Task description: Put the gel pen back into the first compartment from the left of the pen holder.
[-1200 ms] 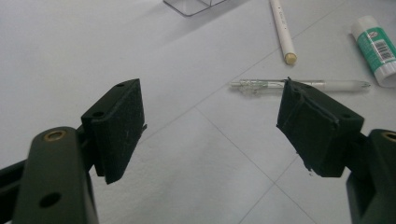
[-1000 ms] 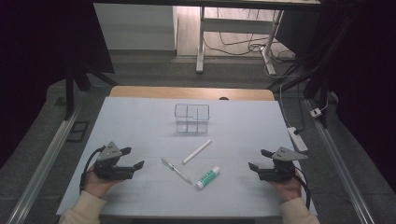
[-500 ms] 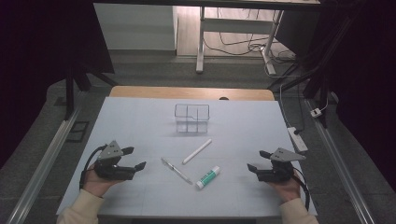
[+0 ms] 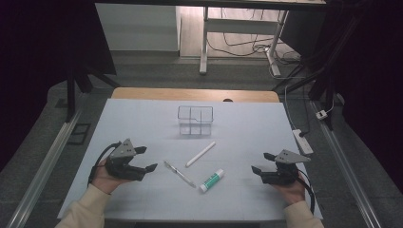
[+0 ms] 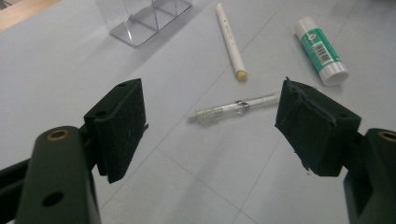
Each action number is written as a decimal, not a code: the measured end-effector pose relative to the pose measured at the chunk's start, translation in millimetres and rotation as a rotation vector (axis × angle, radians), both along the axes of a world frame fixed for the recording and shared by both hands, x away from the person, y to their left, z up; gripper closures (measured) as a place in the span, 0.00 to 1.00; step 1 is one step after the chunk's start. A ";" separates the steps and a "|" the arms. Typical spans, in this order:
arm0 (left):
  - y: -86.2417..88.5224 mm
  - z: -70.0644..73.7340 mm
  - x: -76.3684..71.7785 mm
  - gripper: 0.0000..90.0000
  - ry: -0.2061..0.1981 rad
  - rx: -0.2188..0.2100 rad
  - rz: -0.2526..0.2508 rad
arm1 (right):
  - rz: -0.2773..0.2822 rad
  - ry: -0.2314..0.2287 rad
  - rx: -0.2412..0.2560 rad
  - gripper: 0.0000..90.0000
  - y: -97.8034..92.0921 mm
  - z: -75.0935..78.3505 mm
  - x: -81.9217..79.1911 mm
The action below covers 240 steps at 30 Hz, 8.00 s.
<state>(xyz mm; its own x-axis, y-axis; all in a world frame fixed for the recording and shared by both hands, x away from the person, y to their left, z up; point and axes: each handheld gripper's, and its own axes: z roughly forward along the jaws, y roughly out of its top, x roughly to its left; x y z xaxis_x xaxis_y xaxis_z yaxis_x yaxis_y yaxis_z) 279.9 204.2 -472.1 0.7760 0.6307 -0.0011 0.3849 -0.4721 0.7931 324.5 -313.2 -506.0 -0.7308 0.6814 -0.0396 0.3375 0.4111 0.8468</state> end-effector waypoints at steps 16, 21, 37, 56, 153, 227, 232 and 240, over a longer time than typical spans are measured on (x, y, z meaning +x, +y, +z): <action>-28.9 -2.9 19.5 0.28 0.019 0.077 -0.110 | 0.017 -0.003 0.005 0.26 3.2 0.0 -1.1; -38.1 -2.5 27.2 0.29 0.024 0.095 -0.145 | 0.015 -0.006 0.003 0.26 2.2 0.7 -1.2; -60.3 0.9 37.2 0.34 0.013 0.169 -0.307 | 0.005 0.012 -0.001 0.26 -1.6 -1.9 -5.2; -82.2 -1.1 45.2 0.35 0.030 0.283 -0.453 | 0.011 0.020 -0.017 0.26 -0.2 -4.1 -4.9; -97.2 -25.4 58.2 0.88 0.014 0.520 -0.791 | 0.015 0.054 -0.054 0.26 -0.6 -11.3 -2.5; -43.2 9.8 67.4 0.88 -0.149 -0.088 -0.158 | 0.005 0.054 -0.062 0.27 -0.1 -13.0 -2.5; -45.0 12.0 69.9 0.88 -0.152 -0.098 -0.150 | 0.005 0.054 -0.062 0.27 -0.1 -12.8 -2.6; -50.1 19.2 74.7 0.88 -0.171 -0.128 -0.146 | 0.005 0.056 -0.062 0.27 0.0 -13.2 -2.4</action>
<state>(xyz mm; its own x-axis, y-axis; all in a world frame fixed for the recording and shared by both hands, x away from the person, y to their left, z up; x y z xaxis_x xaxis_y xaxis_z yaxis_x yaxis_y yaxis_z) 354.6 154.1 -452.9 0.8546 0.5152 0.0651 0.1756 -0.4047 0.8975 322.1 -313.1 -519.2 -0.7364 0.6753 -0.0408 0.3811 0.4639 0.7997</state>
